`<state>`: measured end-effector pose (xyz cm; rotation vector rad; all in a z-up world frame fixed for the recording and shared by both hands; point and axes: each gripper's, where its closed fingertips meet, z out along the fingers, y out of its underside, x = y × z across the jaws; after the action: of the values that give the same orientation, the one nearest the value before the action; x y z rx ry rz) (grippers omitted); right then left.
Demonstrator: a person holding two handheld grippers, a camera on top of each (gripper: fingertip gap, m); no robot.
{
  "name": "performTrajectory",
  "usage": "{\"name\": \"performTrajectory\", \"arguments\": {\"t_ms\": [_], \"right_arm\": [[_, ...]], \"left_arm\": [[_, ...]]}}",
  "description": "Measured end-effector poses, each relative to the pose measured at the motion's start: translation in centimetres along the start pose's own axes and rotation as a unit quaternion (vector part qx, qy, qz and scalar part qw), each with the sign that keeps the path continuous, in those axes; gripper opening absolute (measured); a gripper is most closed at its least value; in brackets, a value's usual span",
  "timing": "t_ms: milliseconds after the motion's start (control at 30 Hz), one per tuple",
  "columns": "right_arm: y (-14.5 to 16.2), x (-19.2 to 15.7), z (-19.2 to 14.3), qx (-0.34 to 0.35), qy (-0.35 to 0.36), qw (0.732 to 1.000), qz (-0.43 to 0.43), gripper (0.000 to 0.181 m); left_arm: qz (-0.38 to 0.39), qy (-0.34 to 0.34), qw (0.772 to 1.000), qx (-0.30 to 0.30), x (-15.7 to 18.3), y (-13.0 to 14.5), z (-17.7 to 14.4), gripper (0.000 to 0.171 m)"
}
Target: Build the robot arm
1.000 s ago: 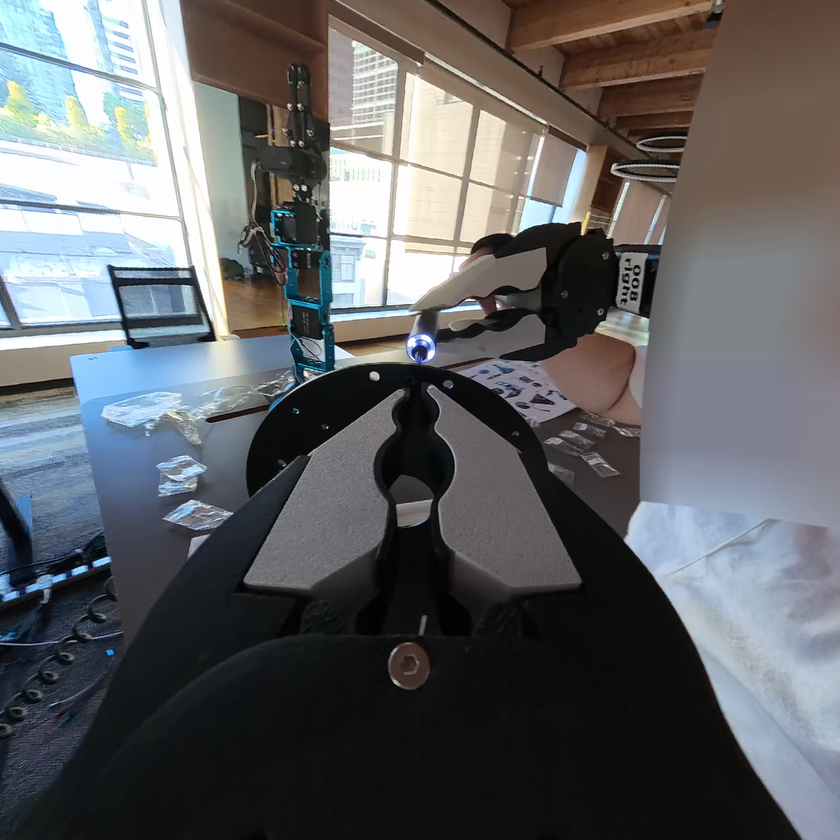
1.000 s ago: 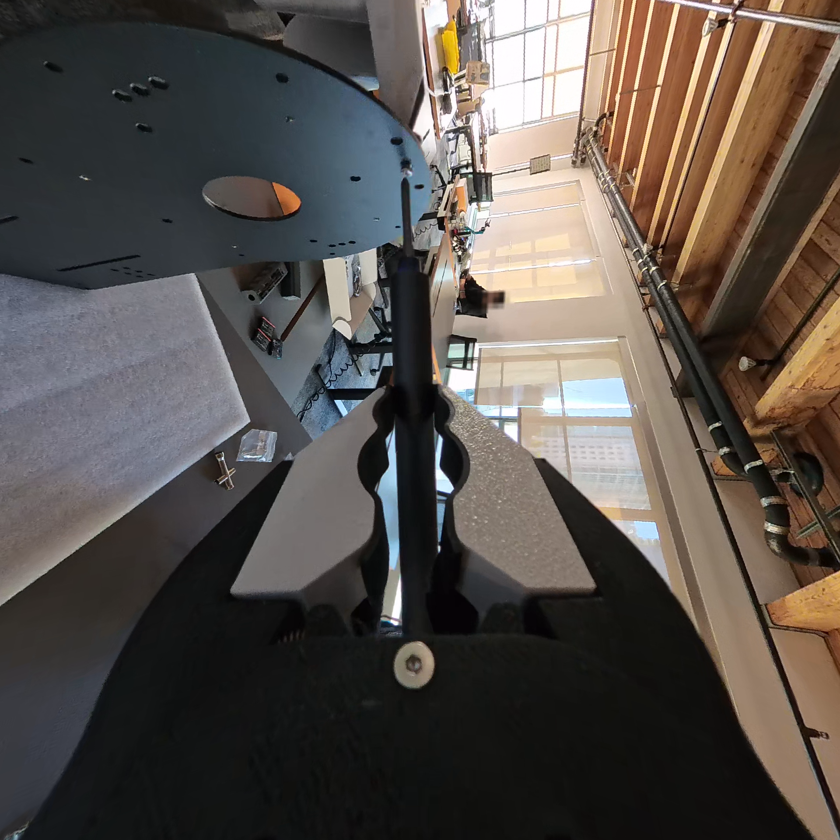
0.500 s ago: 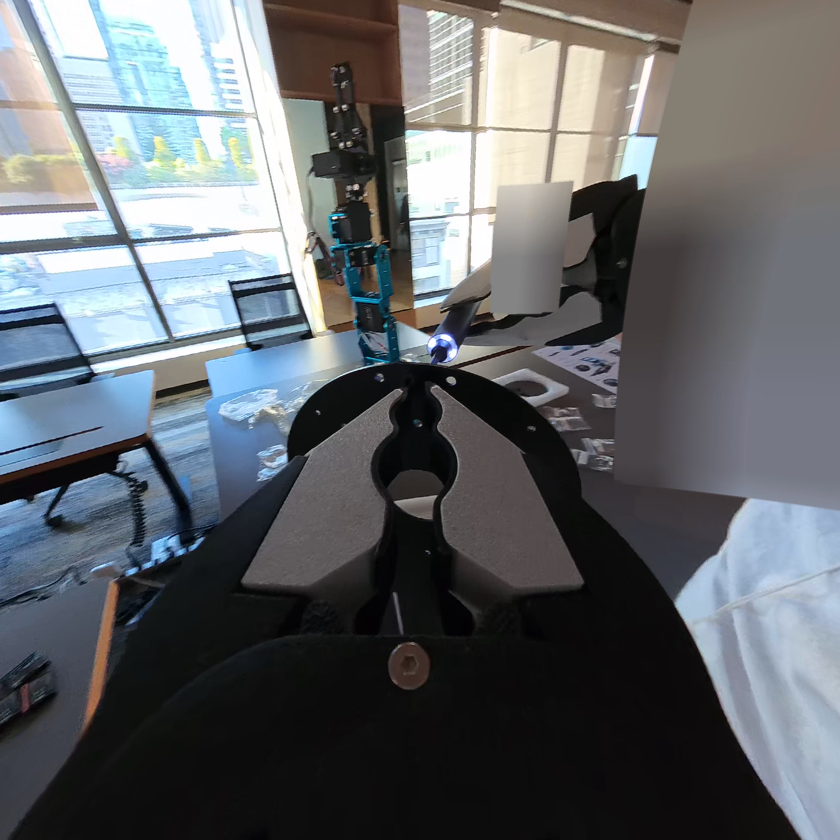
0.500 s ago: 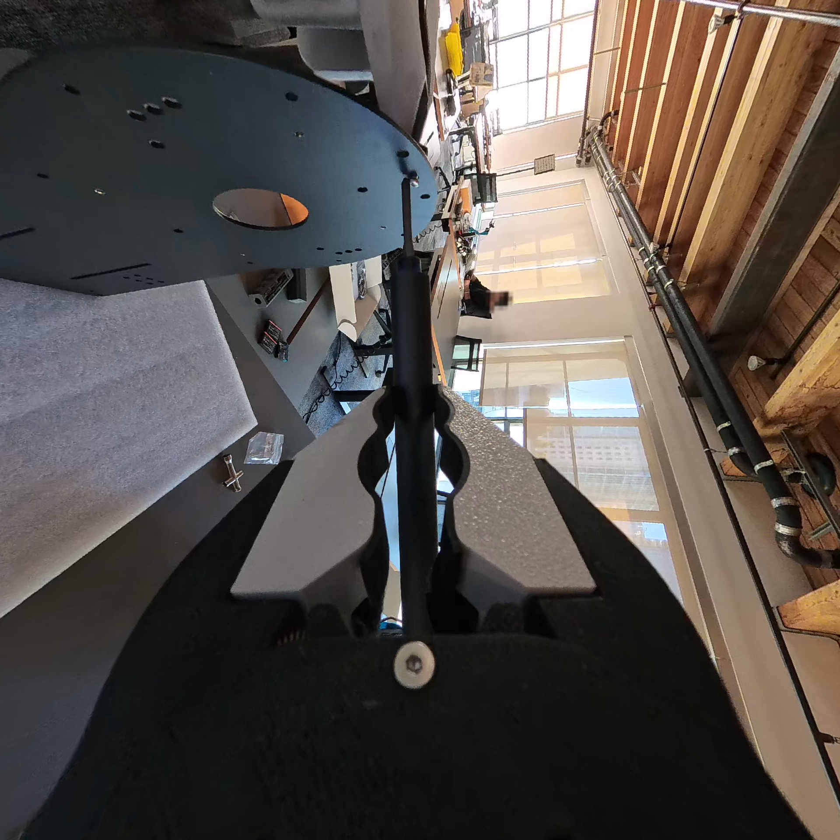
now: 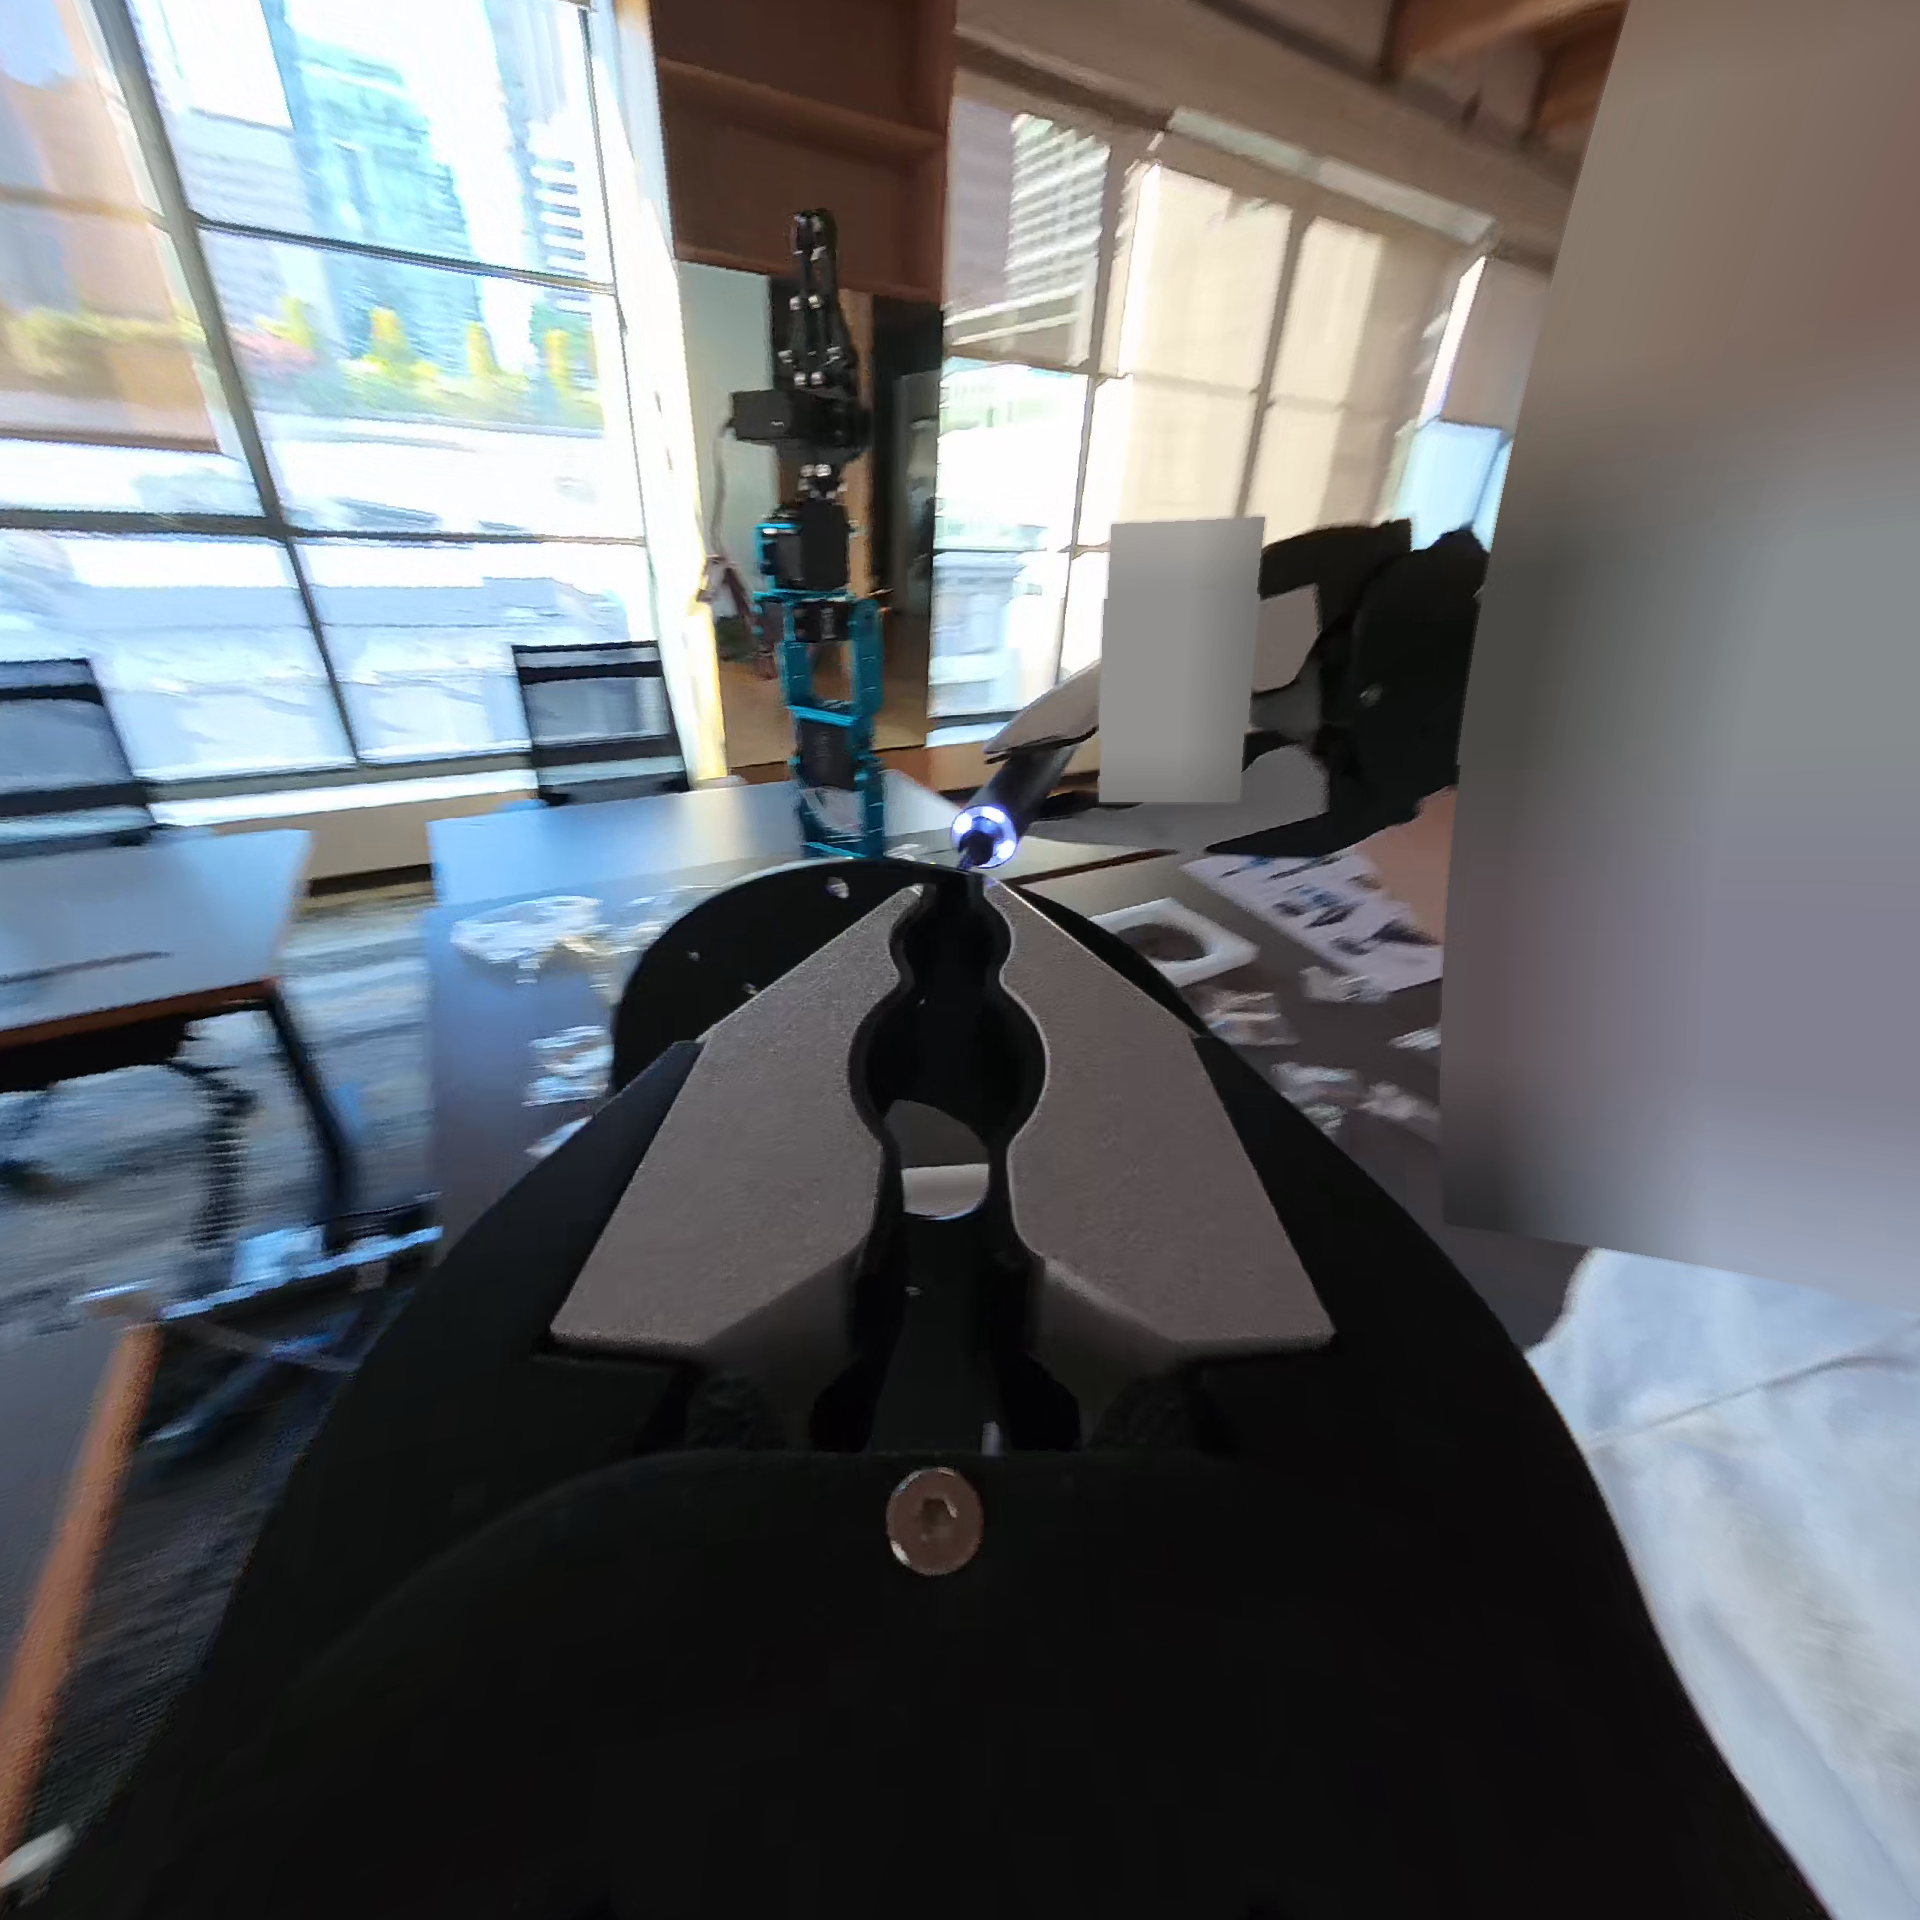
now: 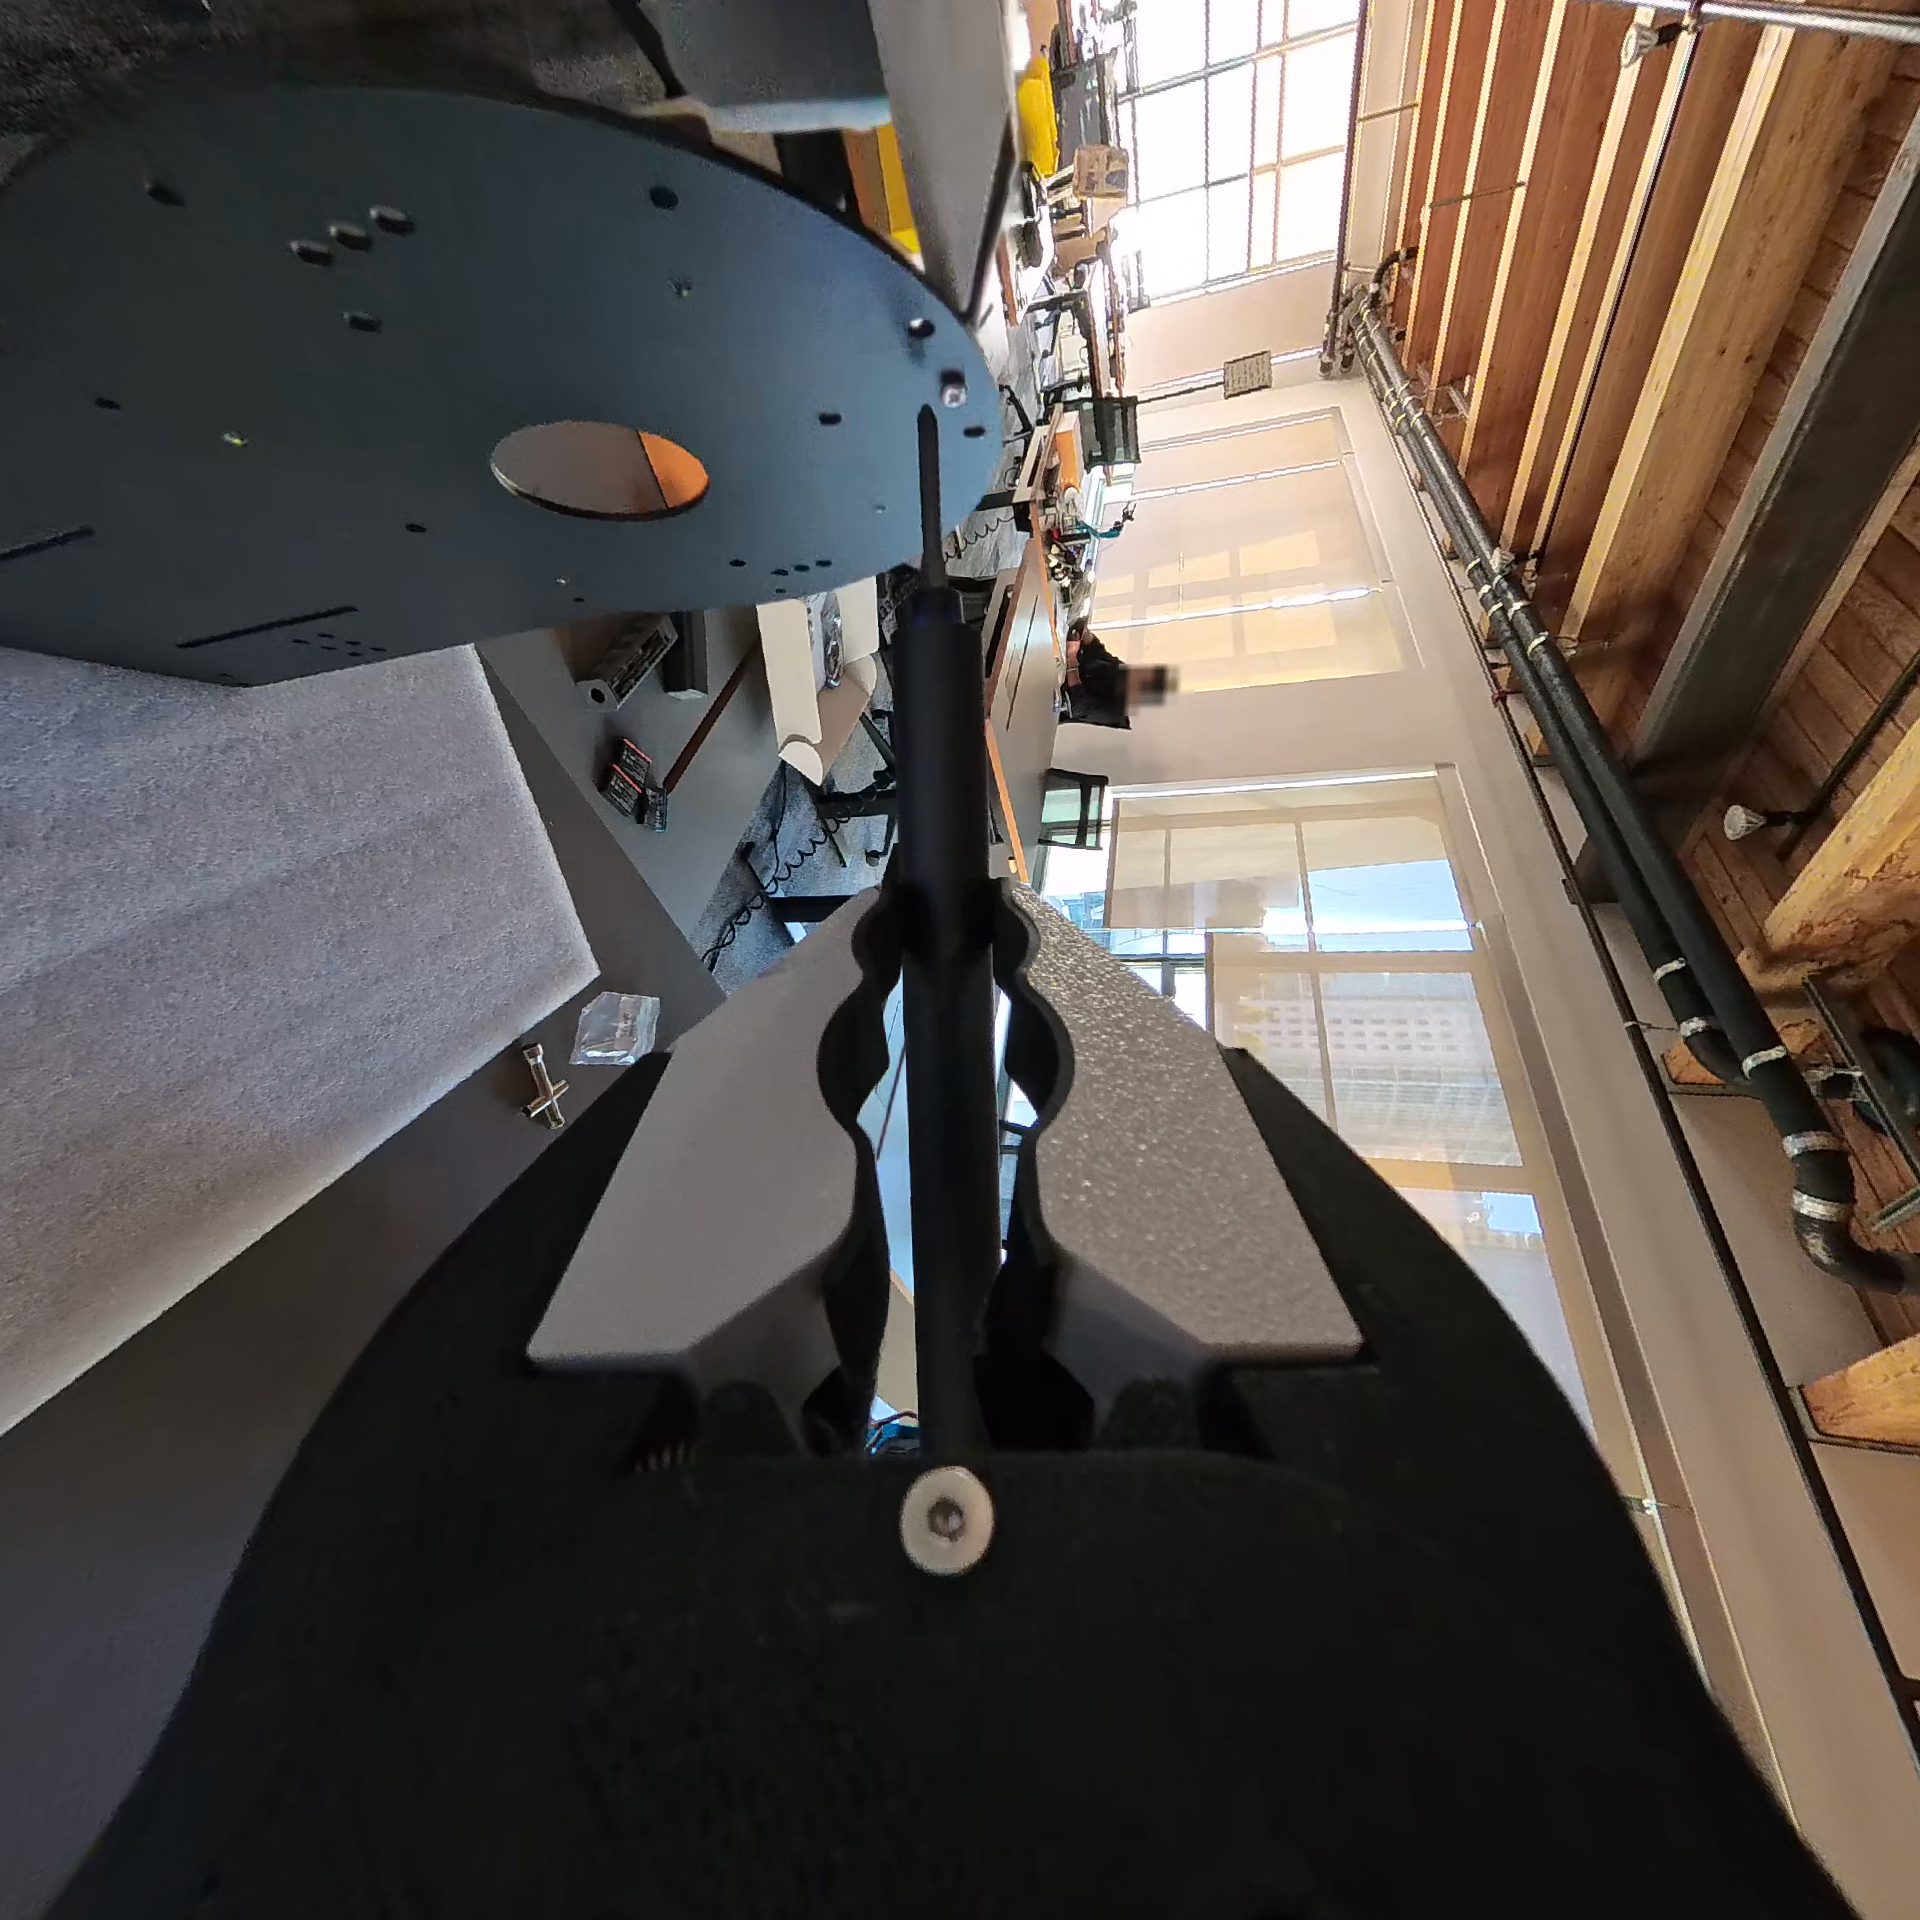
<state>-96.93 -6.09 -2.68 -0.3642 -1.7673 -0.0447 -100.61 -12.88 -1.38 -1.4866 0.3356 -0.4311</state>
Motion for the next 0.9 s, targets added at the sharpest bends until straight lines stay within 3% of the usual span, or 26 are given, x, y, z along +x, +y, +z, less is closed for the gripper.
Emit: {"name": "performTrajectory", "arguments": {"t_ms": [100,267,433,700,900], "right_arm": [[0.0,-0.1,0.0,0.000,0.000,1.000,0.001,0.015],[0.1,-0.1,0.0,-0.001,-0.002,1.000,0.001,0.014],[0.1,0.0,0.0,0.001,-0.001,1.000,0.004,0.014],[0.2,0.8,-0.1,0.002,0.007,1.000,0.028,0.014],[-0.6,1.7,0.1,0.019,0.010,0.999,0.045,0.014]], "left_arm": [[-0.023,0.021,0.999,0.024,0.0,-0.3,-0.1,0.009],[0.016,0.007,0.999,0.033,-0.4,-0.5,-0.1,0.021],[0.009,0.009,0.999,0.045,-0.5,-0.5,0.0,0.021],[-0.072,0.074,0.992,0.077,-0.1,0.0,0.2,0.027],[-0.073,0.084,0.991,0.070,-0.1,0.3,0.5,0.019]]}}
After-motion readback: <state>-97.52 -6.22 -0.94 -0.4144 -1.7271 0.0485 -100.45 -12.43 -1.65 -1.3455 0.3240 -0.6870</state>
